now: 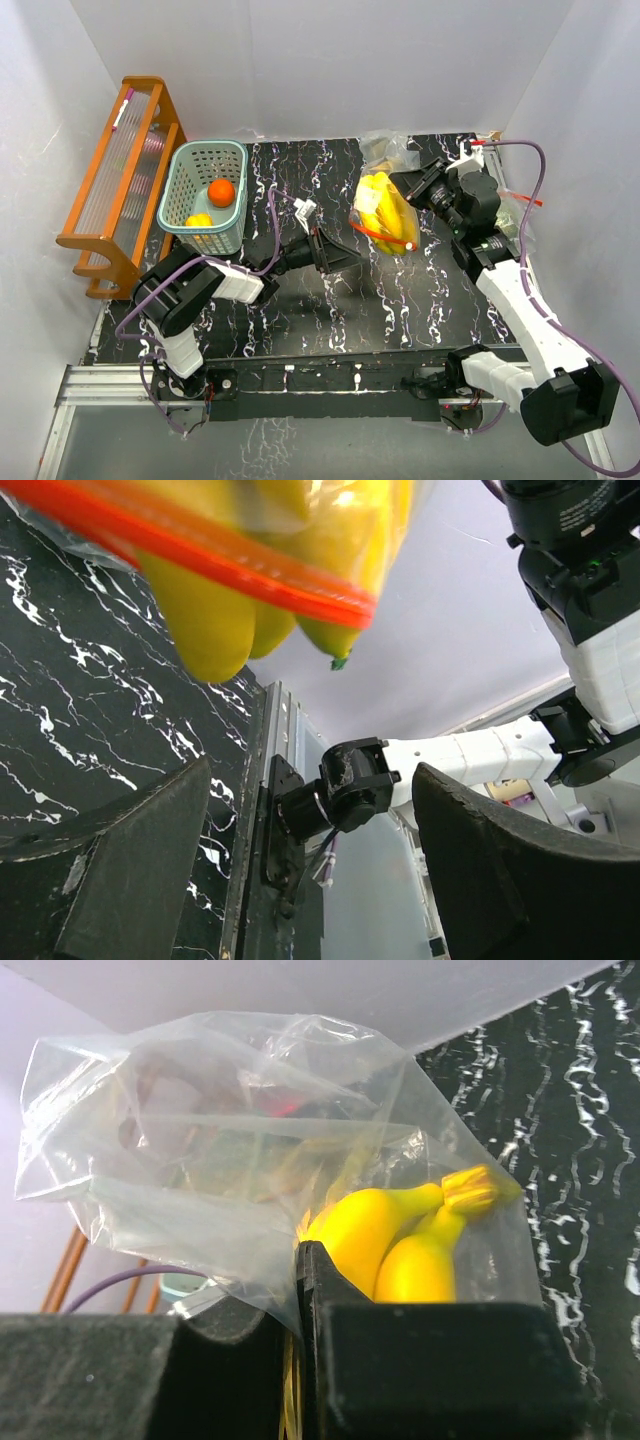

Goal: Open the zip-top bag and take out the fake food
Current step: Pick up the zipper food storage bag at the center of the board, then pick up the fake fruit from the zipper food storage bag.

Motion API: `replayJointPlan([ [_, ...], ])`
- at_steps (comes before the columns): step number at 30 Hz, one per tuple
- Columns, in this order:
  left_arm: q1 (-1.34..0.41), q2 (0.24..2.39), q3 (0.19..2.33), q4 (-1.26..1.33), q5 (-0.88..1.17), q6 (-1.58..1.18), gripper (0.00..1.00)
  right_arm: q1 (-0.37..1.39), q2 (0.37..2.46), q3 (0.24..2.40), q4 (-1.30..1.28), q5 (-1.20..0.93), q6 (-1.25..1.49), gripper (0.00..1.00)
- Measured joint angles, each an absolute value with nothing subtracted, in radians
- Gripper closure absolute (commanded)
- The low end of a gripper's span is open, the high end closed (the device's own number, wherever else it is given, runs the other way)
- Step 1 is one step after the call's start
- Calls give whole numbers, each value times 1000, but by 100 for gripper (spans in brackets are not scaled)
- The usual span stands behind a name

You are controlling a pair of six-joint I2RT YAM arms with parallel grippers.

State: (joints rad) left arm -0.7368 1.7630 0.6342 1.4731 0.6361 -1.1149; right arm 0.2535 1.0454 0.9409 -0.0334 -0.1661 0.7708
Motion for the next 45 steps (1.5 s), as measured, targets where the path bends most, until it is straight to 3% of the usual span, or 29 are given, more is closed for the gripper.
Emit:
replayJointPlan([
  [10,-773,1786,665,1459,604,-1068,3,253,1019,938,45,-244,898,92],
  [33,-781,1814,695,1587,565,-840,6,253,978,846,310,-430,1269,92],
  [41,-785,1802,742,1592,566,-807,14,253,968,736,451,-448,1433,92],
  [45,-788,1792,745,1591,567,-800,43,253,971,702,500,-452,1498,92],
])
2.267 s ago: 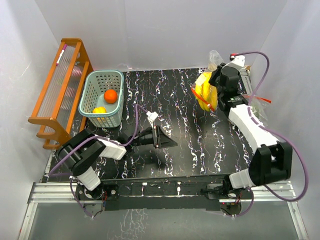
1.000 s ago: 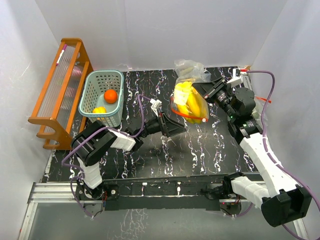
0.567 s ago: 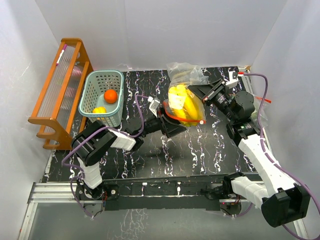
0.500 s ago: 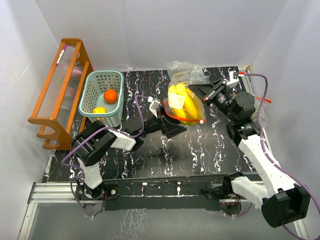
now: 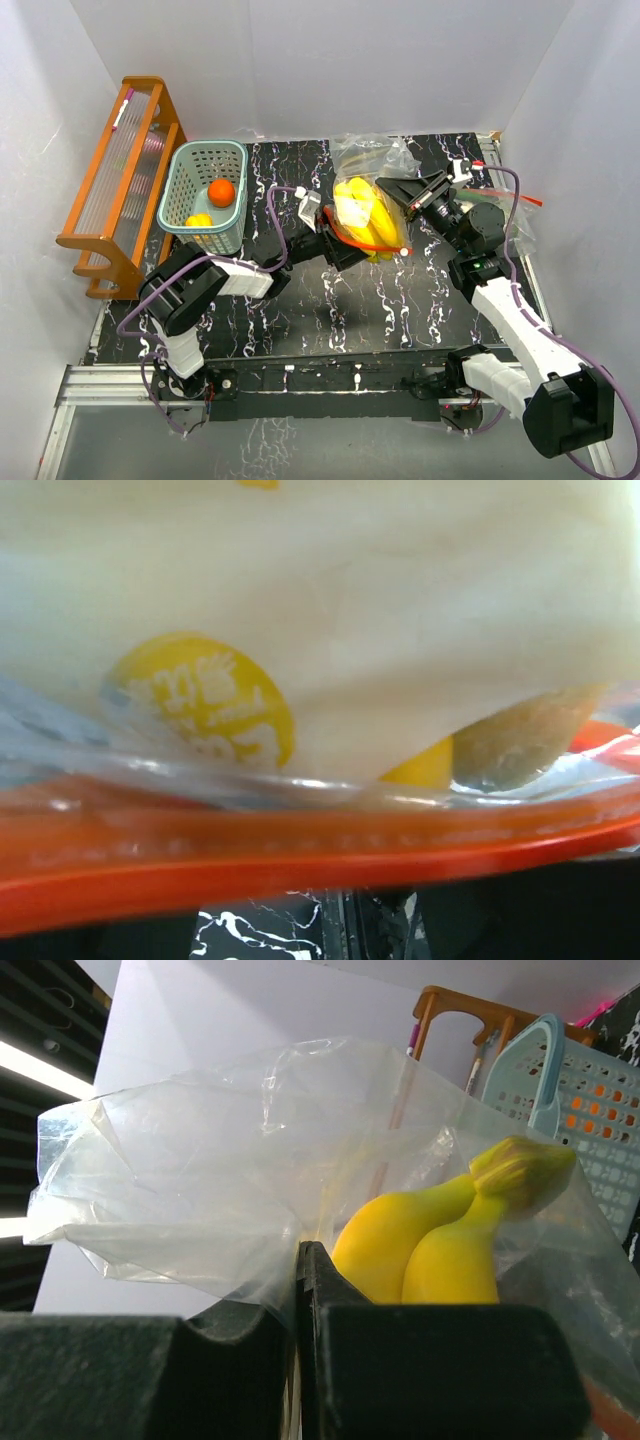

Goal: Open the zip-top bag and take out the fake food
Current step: Pick up the fake fruit from the zipper food storage bag.

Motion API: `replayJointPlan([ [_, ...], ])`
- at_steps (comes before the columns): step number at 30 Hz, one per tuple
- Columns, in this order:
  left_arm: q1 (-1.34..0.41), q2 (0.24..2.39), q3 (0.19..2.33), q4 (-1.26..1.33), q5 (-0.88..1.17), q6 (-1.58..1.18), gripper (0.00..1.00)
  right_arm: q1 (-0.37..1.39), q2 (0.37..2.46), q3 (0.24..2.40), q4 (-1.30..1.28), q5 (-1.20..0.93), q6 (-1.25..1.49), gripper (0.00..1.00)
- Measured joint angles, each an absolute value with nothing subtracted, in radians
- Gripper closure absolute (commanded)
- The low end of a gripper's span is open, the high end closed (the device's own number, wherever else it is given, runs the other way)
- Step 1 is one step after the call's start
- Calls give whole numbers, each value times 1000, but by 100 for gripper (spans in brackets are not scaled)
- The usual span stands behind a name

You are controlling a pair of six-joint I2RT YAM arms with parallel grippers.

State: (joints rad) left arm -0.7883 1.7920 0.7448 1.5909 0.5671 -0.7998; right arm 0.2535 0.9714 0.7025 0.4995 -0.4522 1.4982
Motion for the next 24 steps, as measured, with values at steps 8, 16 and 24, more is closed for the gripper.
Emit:
replayJointPlan([
  [8,-794,1771,746,1600,592,-823,100,252,973,689,554,-443,1530,92],
  [16,-795,1670,638,1581,598,-857,100,164,1019,622,691,-470,1551,92],
  [24,-796,1584,505,1579,598,-868,100,-65,1166,507,899,-615,1629,92],
])
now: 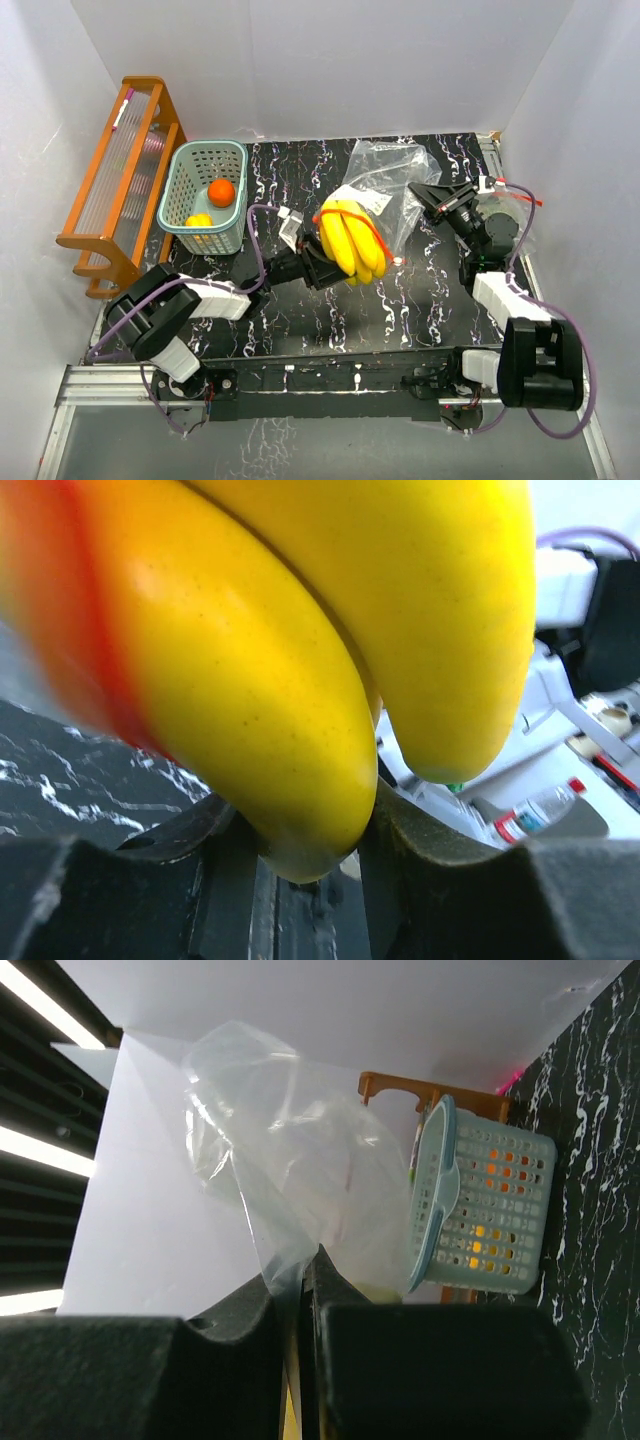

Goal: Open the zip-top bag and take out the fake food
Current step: Pick up the fake fruit from the zipper food storage bag, then place the fake vegetable in the bin.

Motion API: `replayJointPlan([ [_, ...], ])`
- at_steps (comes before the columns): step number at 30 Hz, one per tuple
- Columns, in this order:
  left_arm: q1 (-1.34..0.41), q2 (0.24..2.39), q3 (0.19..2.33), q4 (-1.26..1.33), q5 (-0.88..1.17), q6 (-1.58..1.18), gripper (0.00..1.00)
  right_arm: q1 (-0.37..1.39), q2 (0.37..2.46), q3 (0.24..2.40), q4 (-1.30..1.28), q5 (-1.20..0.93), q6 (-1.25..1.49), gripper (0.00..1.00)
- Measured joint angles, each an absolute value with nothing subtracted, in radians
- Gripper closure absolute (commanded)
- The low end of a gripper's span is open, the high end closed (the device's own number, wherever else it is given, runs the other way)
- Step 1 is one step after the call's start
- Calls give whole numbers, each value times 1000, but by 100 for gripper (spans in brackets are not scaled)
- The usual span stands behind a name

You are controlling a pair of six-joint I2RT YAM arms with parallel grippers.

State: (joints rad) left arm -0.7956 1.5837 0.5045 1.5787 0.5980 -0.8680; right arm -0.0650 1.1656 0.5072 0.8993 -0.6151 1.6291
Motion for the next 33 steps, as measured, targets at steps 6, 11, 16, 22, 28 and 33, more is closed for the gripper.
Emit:
replayJointPlan([
  [6,-796,1490,404,1528,639,-865,100,-173,1269,495,996,-644,1643,92],
  [11,-797,1375,361,1411,662,-831,100,-210,1348,474,1090,-654,1634,92],
  [16,-798,1277,340,1284,628,-806,100,-211,1372,426,1077,-668,1575,92],
  [22,-801,1180,540,783,467,-649,100,-211,1314,410,899,-658,1399,92],
  [28,-727,1238,896,439,336,-488,100,-211,1364,378,869,-662,1313,92],
  [33,-616,1345,1148,221,191,-382,100,-211,1523,317,1017,-701,1367,92],
])
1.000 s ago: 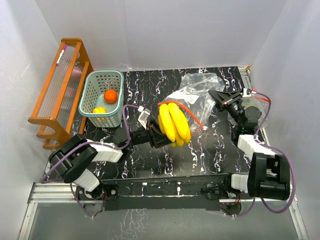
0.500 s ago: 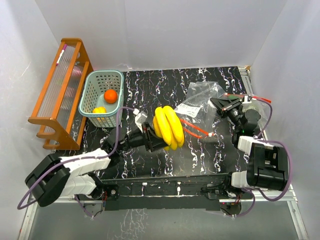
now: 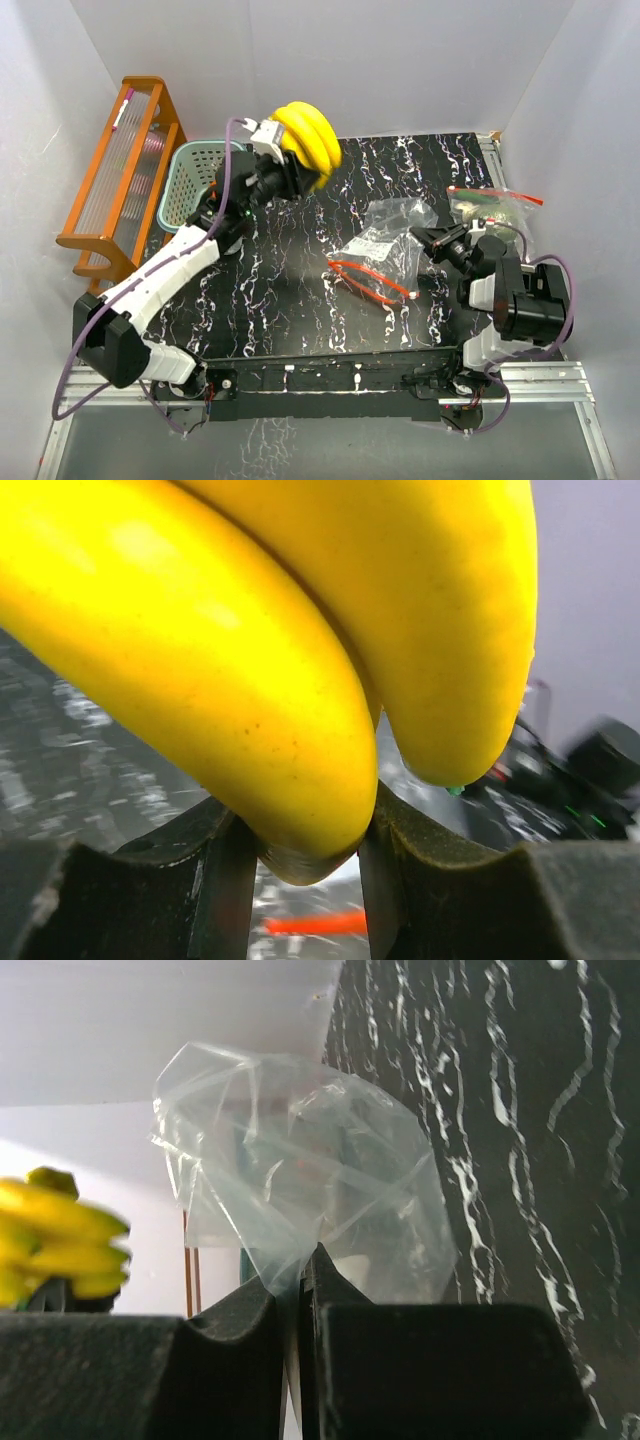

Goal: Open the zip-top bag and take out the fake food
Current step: Place the fake vegetable in the bin.

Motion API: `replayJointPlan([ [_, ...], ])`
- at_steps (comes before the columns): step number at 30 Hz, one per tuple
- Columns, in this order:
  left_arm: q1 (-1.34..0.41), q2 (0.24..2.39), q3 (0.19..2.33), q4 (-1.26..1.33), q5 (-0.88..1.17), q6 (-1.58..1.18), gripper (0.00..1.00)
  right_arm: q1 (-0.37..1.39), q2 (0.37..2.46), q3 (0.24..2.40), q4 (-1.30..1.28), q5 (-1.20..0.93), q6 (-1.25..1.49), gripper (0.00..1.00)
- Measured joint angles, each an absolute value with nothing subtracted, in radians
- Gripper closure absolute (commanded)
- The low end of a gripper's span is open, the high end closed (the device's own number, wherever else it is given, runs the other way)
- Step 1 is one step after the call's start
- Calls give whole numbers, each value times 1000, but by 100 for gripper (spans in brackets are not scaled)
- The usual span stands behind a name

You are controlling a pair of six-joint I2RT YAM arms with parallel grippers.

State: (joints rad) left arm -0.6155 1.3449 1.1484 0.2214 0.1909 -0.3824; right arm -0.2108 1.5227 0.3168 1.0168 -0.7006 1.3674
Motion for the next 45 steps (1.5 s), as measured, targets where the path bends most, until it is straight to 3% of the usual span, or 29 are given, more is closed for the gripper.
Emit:
replayJointPlan([
  [9,-292,1375,1221,-58,-63,-319,100,-212,1796,218,1437,-764,1529,92],
  [16,-30,1372,1209,-144,-40,-382,100,-212,1942,193,1448,-798,1599,92],
  [40,-2,1499,1163,-129,197,-437,100,-212,1882,195,1448,-818,1599,92],
  [41,-2,1509,1163,-130,205,-436,97,-212,1882,195,1448,-818,1598,92],
  [45,-2,1531,1157,-120,244,-434,67,-212,1883,195,1448,-818,1596,93],
])
